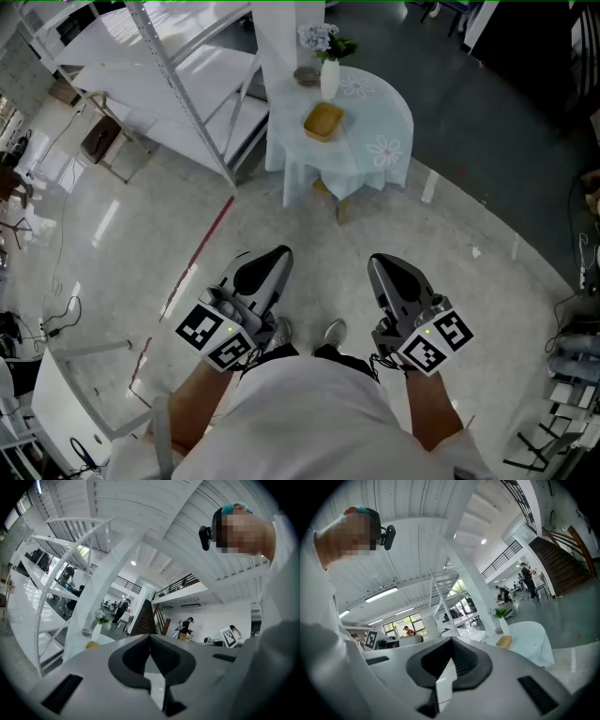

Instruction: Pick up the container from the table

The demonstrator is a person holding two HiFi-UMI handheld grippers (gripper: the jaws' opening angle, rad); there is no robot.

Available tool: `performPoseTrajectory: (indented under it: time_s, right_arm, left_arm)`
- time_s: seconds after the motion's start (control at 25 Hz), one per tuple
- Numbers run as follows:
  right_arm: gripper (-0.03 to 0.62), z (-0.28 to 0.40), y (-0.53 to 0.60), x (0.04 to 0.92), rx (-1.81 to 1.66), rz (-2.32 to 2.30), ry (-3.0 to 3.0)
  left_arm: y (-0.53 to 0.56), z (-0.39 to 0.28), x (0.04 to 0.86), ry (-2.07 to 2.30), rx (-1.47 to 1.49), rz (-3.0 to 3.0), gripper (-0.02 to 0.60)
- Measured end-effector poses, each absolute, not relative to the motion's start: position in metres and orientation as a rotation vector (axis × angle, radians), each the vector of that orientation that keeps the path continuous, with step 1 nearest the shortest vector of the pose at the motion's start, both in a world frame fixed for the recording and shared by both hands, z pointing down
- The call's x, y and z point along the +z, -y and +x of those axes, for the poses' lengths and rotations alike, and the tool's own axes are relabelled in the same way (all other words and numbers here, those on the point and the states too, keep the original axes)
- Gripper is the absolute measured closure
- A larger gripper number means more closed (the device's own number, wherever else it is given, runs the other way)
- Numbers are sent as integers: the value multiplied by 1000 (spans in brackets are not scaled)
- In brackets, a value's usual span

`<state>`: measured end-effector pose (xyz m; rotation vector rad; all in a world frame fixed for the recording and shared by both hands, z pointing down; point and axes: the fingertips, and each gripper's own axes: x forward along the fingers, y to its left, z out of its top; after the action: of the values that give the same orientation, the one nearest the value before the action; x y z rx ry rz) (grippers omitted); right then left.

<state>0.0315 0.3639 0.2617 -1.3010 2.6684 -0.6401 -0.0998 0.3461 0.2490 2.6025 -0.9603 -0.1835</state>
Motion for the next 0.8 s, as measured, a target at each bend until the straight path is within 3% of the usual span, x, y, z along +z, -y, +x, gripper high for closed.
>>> performPoseTrajectory:
  time_s: [0.8]
  right_arm:
    - [572,58,-365,265,-612,-1251,-2681]
  left_arm:
    - [-351,-69,262,996,-158,2578,560]
